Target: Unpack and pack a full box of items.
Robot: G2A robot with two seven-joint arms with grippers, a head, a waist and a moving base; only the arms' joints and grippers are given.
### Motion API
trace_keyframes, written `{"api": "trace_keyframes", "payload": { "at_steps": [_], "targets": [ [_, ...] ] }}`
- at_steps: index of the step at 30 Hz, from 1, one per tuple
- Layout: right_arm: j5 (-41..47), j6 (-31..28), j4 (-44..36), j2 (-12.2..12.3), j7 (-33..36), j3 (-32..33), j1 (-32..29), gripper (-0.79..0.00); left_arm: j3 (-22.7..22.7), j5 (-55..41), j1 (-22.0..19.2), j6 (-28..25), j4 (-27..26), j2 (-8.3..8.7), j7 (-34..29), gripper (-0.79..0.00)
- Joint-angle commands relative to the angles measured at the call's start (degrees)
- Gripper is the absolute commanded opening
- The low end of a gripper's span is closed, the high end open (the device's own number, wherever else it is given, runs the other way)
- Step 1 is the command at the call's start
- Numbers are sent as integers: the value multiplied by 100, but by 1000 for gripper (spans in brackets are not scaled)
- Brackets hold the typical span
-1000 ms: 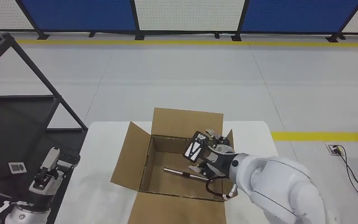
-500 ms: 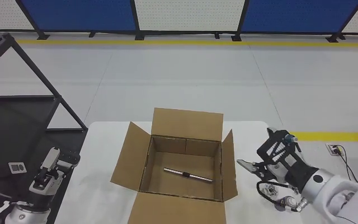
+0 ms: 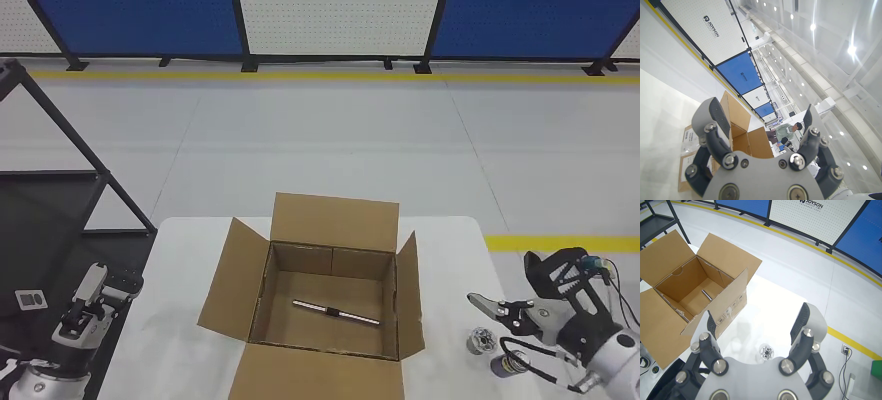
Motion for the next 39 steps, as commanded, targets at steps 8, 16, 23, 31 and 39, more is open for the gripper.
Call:
{"api": "trace_keyframes", "payload": {
  "at_steps": [8,16,23,31,39],
  "targets": [
    [1,0,0,0,-1,0,-1,0,0,0,0,0,0,0,0,0],
    [207,-445,336,51,-437,508,-393,0,0,0,0,0,0,0,0,0],
    [344,-1474,1141,126,-946,1897,-1332,0,0,0,0,0,0,0,0,0],
    [191,-1960,1927,169,-1193,2054,-2095,0,0,0,0,0,0,0,0,0],
    [-142,-2102,2902,273,-1168,1461,-1988,0,0,0,0,0,0,0,0,0]
  ]
}}
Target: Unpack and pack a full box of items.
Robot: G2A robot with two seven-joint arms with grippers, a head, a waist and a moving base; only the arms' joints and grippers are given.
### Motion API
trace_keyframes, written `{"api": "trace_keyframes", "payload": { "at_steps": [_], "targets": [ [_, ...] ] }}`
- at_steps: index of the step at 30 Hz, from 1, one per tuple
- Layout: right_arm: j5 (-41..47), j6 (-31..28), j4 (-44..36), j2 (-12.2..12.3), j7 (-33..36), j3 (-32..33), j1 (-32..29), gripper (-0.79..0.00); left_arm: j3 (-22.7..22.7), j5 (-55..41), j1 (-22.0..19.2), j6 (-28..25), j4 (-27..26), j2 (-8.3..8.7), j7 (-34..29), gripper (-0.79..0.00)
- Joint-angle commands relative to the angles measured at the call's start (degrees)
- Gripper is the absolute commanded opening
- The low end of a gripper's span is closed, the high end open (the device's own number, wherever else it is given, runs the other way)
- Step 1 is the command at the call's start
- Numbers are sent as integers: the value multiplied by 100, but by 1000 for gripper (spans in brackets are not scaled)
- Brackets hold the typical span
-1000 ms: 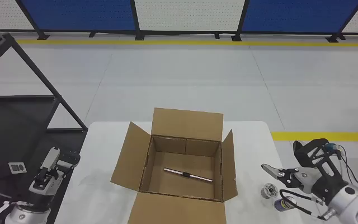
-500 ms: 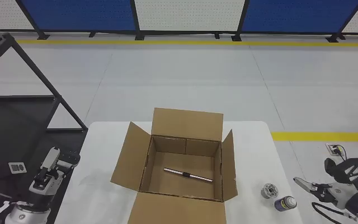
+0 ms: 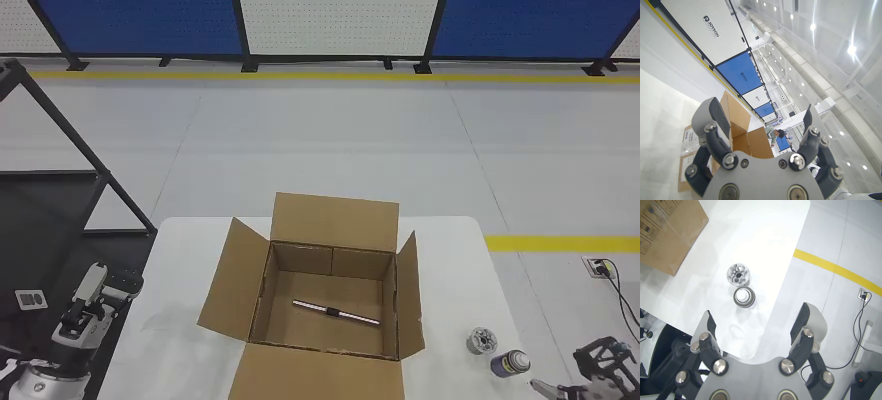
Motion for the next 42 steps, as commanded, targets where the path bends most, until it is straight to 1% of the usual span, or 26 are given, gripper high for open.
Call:
{"api": "trace_keyframes", "payload": {
  "at_steps": [1,5,11,24,32,33,34,35,39,42],
  "targets": [
    [11,-33,250,27,-1,-111,89,0,0,0,0,0,0,0,0,0],
    [21,-160,638,105,219,-363,291,0,0,0,0,0,0,0,0,0],
    [251,-166,1062,197,299,-580,516,0,0,0,0,0,0,0,0,0],
    [209,181,1242,334,219,-1085,839,0,0,0,0,0,0,0,0,0],
    [144,328,1289,408,104,-1244,904,0,0,0,0,0,0,0,0,0],
    [156,327,1279,417,98,-1260,895,-18,0,0,0,0,0,0,0,0],
    [160,332,1270,426,94,-1272,886,-114,0,0,0,0,0,0,0,0],
    [166,345,1263,435,87,-1283,878,-172,0,0,0,0,0,0,0,0],
    [192,381,1264,470,66,-1335,872,-243,0,0,0,0,0,0,0,0],
    [212,428,1273,497,65,-1382,893,-256,0,0,0,0,0,0,0,0]
  ]
}}
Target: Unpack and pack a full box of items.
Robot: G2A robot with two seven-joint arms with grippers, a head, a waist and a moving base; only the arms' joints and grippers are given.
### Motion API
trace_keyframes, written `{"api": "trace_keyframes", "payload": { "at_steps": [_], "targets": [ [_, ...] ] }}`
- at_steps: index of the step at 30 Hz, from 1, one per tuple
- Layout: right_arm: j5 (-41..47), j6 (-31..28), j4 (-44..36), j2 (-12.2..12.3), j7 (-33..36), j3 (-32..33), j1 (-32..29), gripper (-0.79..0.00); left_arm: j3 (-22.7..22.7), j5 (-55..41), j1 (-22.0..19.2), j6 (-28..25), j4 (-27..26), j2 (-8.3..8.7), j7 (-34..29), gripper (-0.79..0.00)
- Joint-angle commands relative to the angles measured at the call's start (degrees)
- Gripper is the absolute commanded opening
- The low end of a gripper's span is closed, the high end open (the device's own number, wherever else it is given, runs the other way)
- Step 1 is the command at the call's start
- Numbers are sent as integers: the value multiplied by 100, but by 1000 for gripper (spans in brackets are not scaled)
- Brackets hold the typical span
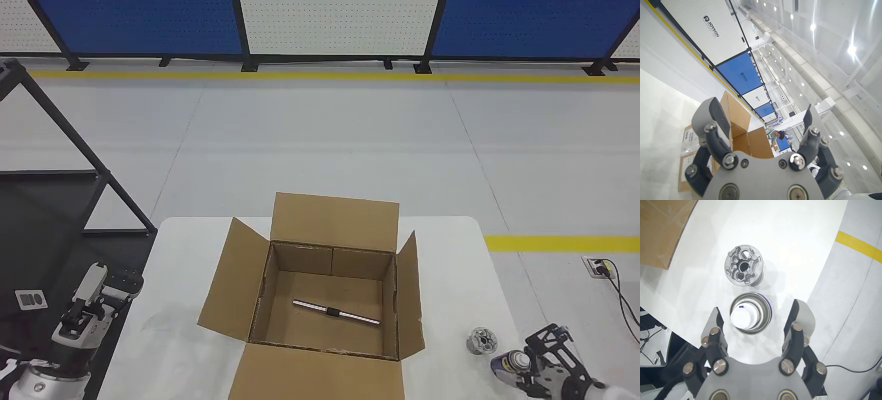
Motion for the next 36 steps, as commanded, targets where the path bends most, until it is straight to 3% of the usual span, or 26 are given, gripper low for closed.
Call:
{"api": "trace_keyframes", "payload": {
  "at_steps": [1,3,6,7,8,9,15,22,27,29,36],
  "targets": [
    [25,32,2,15,-2,-25,16,-314,0,0,0,0,0,0,0,0],
    [49,60,-1,34,20,-54,34,-332,0,0,0,0,0,0,0,0],
    [71,89,-9,62,40,-92,54,-437,0,0,0,0,0,0,0,0],
    [80,97,-8,71,44,-101,60,-523,0,0,0,0,0,0,0,0],
    [90,107,-13,80,44,-105,64,-745,0,0,0,0,0,0,0,0],
    [106,124,-27,90,37,-95,64,-785,0,0,0,0,0,0,0,0],
    [453,177,-760,159,-215,528,-226,-785,0,0,0,0,0,0,0,0],
    [1333,142,-2555,187,-536,1689,-901,-785,0,0,0,0,0,0,0,0],
    [2014,192,-3752,224,-421,2015,-1100,-785,0,0,0,0,0,0,0,0],
    [2194,452,-4148,258,-233,2020,-1059,-785,0,0,0,0,0,0,0,0],
    [2680,204,-4148,542,303,1605,39,-785,0,0,0,0,0,0,0,0]
  ]
}}
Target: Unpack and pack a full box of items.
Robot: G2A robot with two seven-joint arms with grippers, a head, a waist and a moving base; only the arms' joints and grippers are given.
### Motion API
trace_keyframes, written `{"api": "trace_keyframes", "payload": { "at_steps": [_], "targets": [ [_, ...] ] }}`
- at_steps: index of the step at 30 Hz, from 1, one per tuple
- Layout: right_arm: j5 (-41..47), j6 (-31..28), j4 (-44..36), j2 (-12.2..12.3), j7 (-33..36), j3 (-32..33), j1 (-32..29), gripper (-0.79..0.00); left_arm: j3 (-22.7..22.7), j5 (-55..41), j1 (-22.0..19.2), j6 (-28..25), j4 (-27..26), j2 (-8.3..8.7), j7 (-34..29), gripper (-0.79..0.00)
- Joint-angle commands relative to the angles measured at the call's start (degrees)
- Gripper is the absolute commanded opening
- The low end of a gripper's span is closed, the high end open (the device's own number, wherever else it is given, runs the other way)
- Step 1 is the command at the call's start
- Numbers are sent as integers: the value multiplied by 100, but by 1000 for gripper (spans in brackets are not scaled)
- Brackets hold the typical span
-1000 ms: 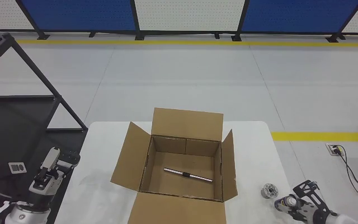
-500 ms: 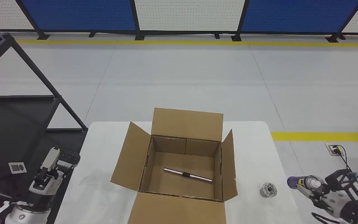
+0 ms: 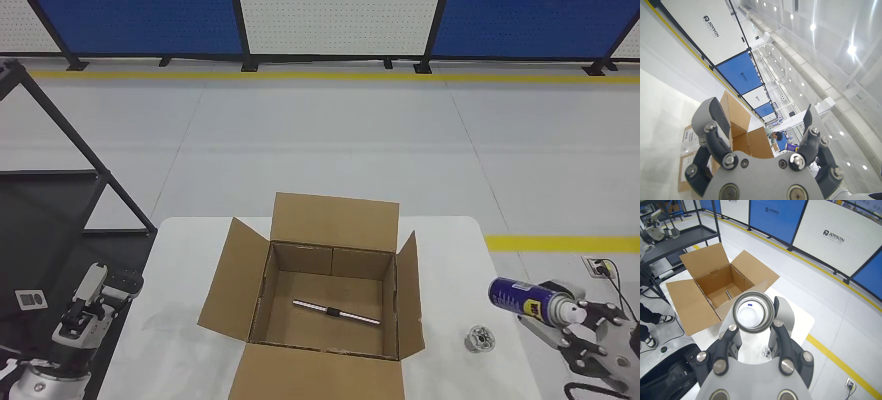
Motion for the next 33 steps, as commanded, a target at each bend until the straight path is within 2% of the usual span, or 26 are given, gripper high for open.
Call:
{"api": "trace_keyframes", "payload": {
  "at_steps": [1,15,18,22,27,33],
  "targets": [
    [-14,35,-4,18,64,-27,78,-785,0,0,0,0,0,0,0,0],
    [-14,35,-4,18,64,-27,78,-785,0,0,0,0,0,0,0,0],
    [-89,-306,-4,57,-232,-276,241,-785,0,0,0,0,0,0,0,0],
    [-288,-551,-4,207,-48,-1479,1108,-785,0,0,0,0,0,0,0,0],
    [-676,450,26,286,627,-3610,2725,-785,0,0,0,0,0,0,0,0],
    [-1328,1131,901,87,944,-5981,4557,-785,0,0,0,0,0,0,0,0]
  ]
}}
